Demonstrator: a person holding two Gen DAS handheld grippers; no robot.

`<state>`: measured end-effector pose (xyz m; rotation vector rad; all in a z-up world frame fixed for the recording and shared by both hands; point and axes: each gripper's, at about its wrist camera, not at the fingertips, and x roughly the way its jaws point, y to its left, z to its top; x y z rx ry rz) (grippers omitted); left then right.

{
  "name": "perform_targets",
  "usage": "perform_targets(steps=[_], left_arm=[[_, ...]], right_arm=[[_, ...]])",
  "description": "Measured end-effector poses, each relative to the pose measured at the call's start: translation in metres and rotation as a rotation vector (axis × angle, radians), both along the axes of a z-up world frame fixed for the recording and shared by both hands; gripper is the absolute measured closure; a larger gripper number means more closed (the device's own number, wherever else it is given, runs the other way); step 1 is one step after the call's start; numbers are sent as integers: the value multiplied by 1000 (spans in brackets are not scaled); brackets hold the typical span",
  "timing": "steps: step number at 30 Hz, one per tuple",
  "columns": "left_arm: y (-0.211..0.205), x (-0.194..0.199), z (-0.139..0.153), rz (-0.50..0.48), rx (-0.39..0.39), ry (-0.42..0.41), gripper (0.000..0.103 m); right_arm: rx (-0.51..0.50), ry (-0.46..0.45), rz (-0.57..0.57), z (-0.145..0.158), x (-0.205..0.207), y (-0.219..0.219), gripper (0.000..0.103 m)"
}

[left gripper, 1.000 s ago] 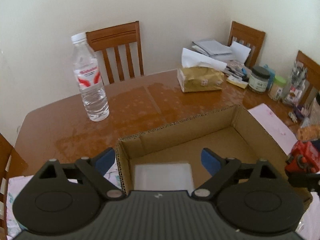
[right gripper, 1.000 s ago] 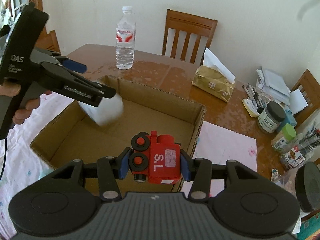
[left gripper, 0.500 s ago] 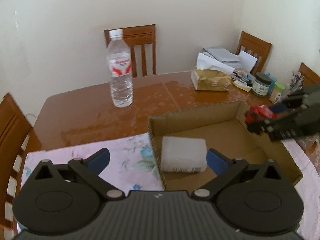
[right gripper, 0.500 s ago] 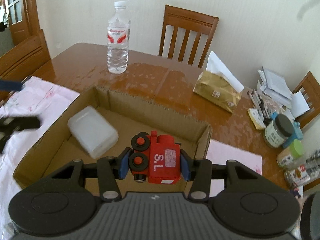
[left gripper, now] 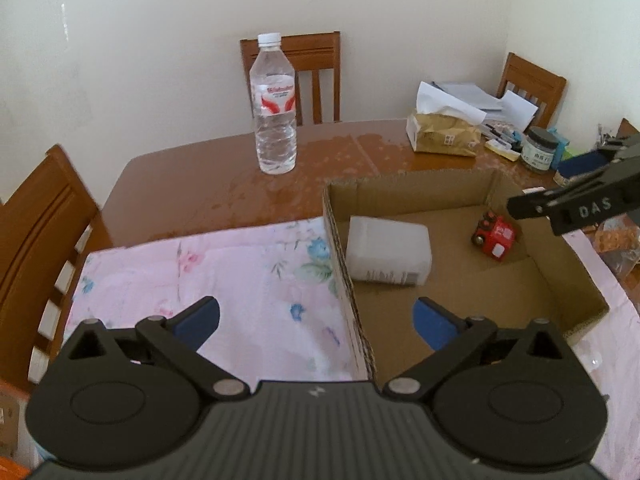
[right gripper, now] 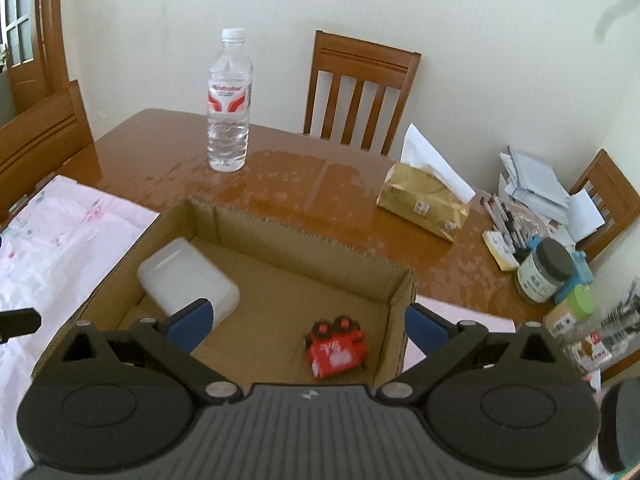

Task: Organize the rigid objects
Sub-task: 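Lower the red train into the cardboard box and open the right tool, then reach the right tool to the gray elephant toy and grasp it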

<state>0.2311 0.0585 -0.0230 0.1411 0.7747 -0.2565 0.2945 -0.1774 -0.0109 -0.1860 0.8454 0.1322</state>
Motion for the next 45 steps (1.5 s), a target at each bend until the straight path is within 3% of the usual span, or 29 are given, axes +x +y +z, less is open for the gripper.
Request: perform_targets(steps=[14,22,31,45], left_arm=[[-34,-99,-21,123,69,68,1],[-54,-130,-45,72,96,142,1],[-60,-136,-59,-33,74,185,1],[-41,-139,-54,-105,38,184,1]], right_arm=[[56,-2,14,-16,-114,-25,0],[139,111,-24,-54,-153,-38,0],[203,156,-43,-72,-162,-23,0],[118,204,-121,-105,-158,-3,0]])
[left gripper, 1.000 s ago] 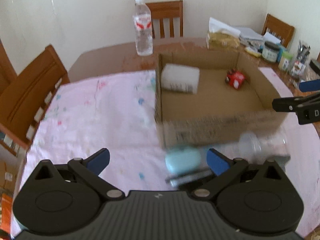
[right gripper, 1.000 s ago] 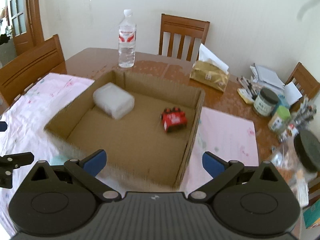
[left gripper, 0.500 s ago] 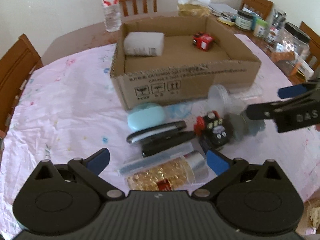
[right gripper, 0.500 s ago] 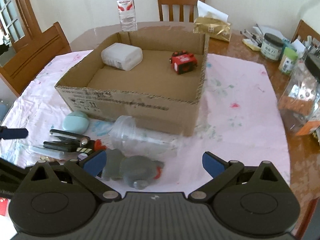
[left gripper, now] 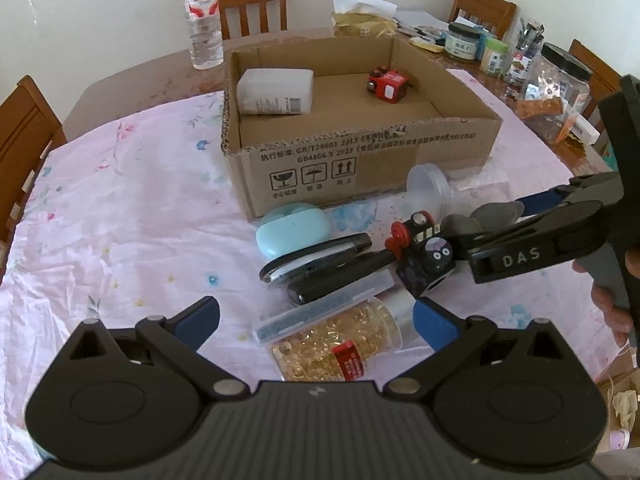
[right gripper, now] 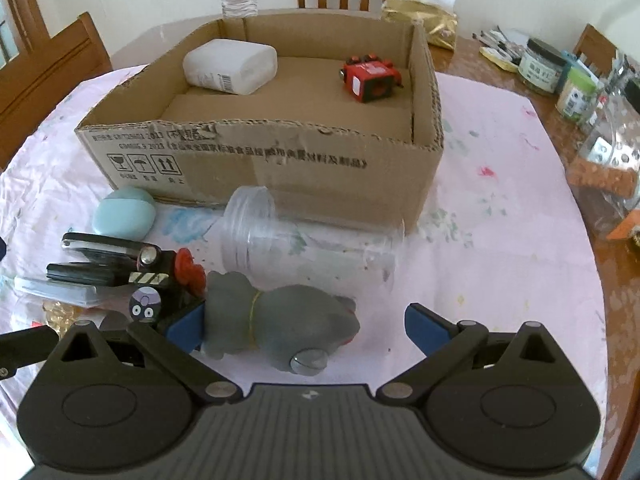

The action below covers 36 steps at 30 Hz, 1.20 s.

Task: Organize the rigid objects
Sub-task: 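Reach the right tool to the gray elephant toy and grasp it, then grasp the glass capsule jar with the left tool while the right tool lifts the elephant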

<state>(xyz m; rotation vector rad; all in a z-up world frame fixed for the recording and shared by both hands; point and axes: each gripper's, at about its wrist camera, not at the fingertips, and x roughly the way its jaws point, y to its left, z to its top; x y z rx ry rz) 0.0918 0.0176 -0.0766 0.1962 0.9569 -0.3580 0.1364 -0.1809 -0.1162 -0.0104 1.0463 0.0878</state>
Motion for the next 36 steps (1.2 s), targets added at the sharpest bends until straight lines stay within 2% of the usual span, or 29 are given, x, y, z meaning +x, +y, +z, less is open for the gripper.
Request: perform_targets(steps=[4,7,18,23,29,36], left_arm=[[-1,1,-1,-7,-12,15,1],[-4,1,-3,-1,-12,22,1],[-7,-6,-14,98,4,98,1],[-13,-6,-21,133,-33,146,1],[-27,1,-29,199,-19,116,1],[-16,-2,-35,254,29,101,1]], right_arm=[[-12,31,27,-4,-4,-5,0],[-59,48,39,-13,-2,0,0],[-51,-1,94,-18,-6,-7,0],[-48,-21,129,-18,-10,-8,0],[-43,-39,170,-19,-17,-11,0],[-38,-48,211,-17,-26,-15,0]])
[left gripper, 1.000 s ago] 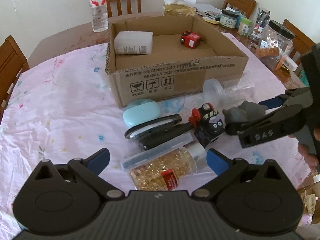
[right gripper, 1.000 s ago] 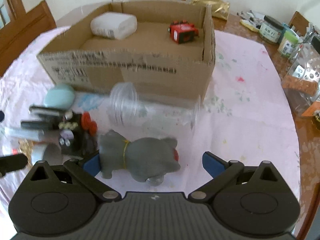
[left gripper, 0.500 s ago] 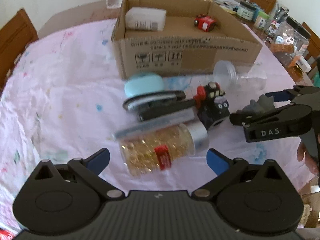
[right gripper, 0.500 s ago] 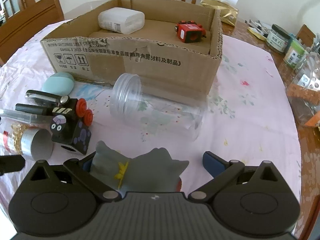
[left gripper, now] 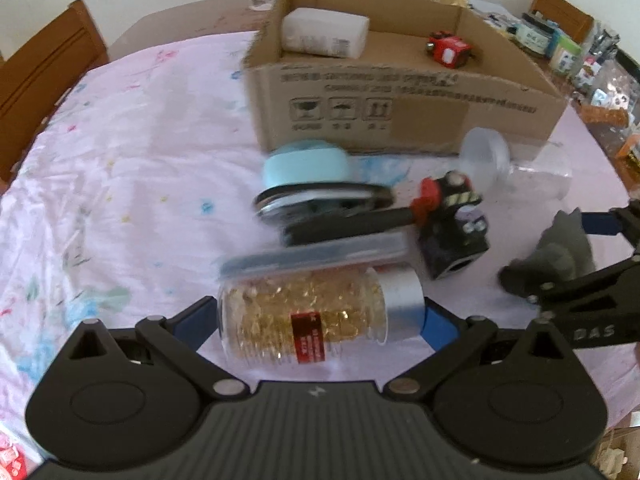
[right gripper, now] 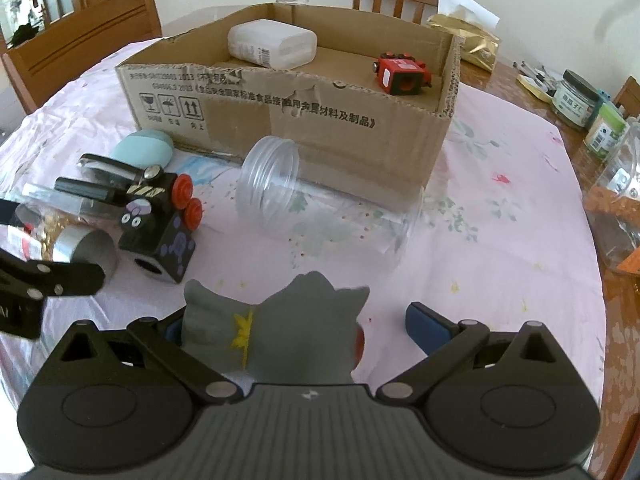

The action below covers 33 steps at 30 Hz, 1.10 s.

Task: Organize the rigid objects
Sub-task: 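Grasp the glass capsule jar with the left tool while the right tool lifts the elephant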

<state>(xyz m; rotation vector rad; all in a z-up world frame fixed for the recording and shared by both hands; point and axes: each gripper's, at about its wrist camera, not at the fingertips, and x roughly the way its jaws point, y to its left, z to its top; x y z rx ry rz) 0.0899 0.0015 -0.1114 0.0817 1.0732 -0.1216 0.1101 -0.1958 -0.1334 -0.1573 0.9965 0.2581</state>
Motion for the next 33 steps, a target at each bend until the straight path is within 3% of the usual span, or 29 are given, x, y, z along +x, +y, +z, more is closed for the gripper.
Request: perform_targets(steps=[8,15,24,33], left_arm=[[14,-15,-12,-31,16,-23,0],[13,-18,-14,-34,-18,-92,0],[10,-27,-11,15,30,-109,1],[8,-31,-3,46,30,-120,3]], right_arm=[[0,5,36,2,-17,-4,0],[6,-14,44,2,-25,-5,0],[7,-31,13,1,-30,-5,0],[-12,17,96,5,-22,1,0]])
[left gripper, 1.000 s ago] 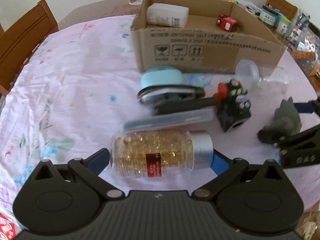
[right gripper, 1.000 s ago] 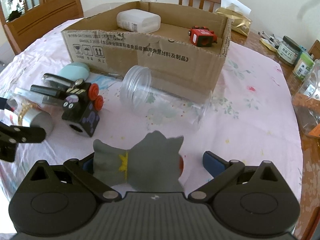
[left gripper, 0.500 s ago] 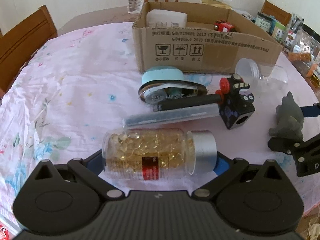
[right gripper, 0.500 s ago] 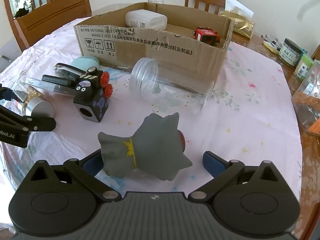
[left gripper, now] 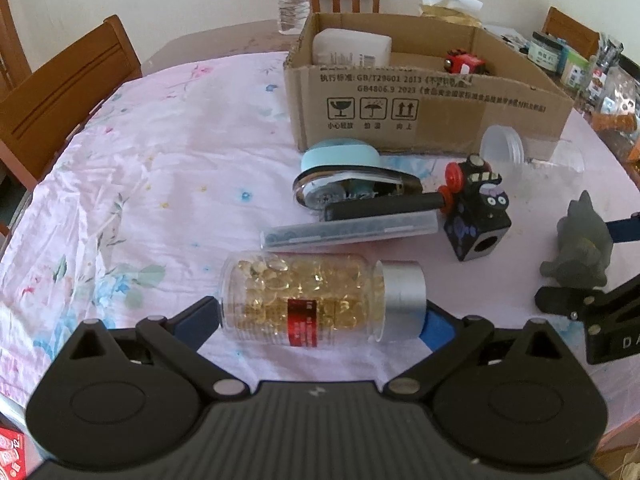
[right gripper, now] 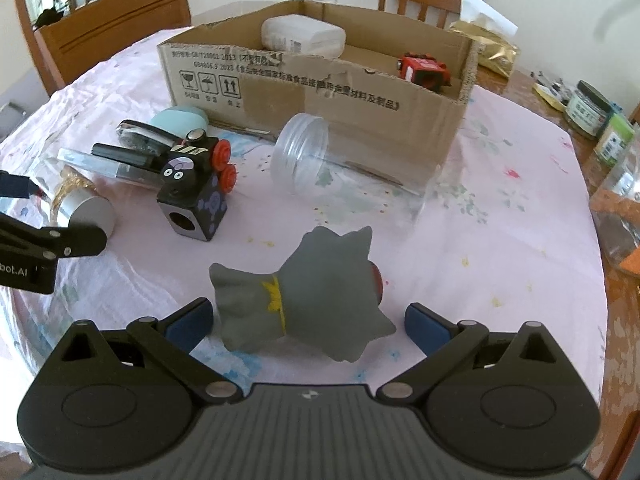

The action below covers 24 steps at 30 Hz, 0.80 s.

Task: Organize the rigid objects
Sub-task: 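Grasp the glass capsule jar with the left tool while the right tool lifts the elephant, then carry the jar into the cardboard box and release it while the right tool drops the elephant inside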

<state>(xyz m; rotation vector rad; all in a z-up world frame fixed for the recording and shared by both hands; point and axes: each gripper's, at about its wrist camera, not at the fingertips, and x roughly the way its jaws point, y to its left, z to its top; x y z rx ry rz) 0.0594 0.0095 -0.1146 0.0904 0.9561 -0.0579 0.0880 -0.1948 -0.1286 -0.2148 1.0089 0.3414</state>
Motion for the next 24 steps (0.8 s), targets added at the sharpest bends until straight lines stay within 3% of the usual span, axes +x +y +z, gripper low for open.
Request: perform_targets(steps=[6,15,18,24], left_arm=[[-1,-1,5,13,-1,-9,3],[-4,1,7,11,16,-26,4],[-2,3,6,3,-6,-13,10],[0,6,8,-28,-13,19,10]], right_arm=[[-37,-21,107,11,1,5,9],[-43,-21,134,14,3,4,24],[-45,-20,131,14,2,4,24],[-18,3,113,20,2,1,25]])
